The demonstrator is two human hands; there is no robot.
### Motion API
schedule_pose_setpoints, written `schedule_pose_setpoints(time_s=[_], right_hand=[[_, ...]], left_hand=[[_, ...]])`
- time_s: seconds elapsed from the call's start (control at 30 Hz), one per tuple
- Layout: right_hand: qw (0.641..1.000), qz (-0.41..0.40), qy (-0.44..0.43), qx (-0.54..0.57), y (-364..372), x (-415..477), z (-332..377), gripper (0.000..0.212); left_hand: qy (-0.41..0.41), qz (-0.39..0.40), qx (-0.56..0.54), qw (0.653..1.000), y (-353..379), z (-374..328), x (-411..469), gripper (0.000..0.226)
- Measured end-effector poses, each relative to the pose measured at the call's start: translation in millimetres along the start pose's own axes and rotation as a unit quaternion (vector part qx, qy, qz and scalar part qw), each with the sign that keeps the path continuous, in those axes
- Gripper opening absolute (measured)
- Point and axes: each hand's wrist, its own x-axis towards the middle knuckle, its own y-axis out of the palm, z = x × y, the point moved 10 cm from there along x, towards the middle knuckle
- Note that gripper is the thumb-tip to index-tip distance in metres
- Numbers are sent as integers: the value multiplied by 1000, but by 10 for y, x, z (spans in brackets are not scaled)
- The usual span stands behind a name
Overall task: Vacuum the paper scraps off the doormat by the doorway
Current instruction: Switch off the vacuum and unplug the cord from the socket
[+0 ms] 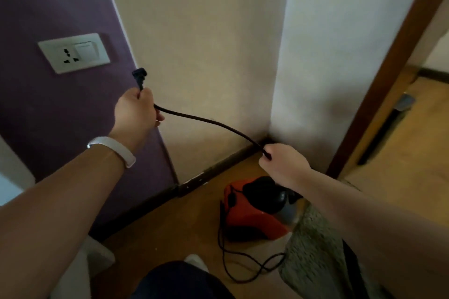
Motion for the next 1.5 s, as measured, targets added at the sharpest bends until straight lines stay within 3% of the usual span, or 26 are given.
schedule_pose_setpoints(time_s=[0.1, 0.2, 0.27, 0.43, 0.53, 0.63, 0.83, 0.93, 1.1, 1.23, 1.27, 1.4, 1.5], right_hand=[[997, -3, 83, -5, 7, -159, -791, 23], [992, 16, 118, 52, 82, -351, -1333, 27], [988, 26, 122, 86, 130, -460, -1539, 29], [979, 56, 124, 153, 268, -622, -1783, 34], [973, 51, 122, 188, 279, -619, -1804, 39], [973, 48, 105, 201, 242, -586, -1745, 40], [959, 12, 88, 269, 104, -572, -1713, 28], [927, -62, 139, 342, -56, -667, -1964, 31], [892, -154, 200, 375, -211, -859, -2350, 19], [873, -174, 234, 391, -118, -937, -2565, 23], [874, -175, 233, 388, -103, -927, -2591, 22], [897, -163, 221, 346, -32, -852, -2705, 23], [896, -158, 222, 350, 56, -816, -2832, 26]], left_hand=[[78, -8, 167, 983, 68, -70, -10, 35], [176, 15, 340, 924, 369, -95, -181, 36], [250, 35, 397, 882, 727, -80, -340, 32], [385, 140, 403, 818, 1744, -29, -985, 35], [404, 271, 307, 818, 2350, -43, -1451, 41], [442, 387, 218, 779, 2833, -115, -1914, 40], [255, 588, 34, 767, 3498, -60, -2535, 36], [216, 620, -26, 754, 3697, -118, -2761, 41], [218, 633, 1, 743, 3980, -74, -3117, 32], [214, 663, 12, 718, 4276, -11, -3220, 82], [210, 671, 15, 711, 4348, 9, -3240, 86], [183, 707, 6, 684, 4619, 164, -3350, 44], [121, 747, -31, 653, 4736, 292, -3416, 41]])
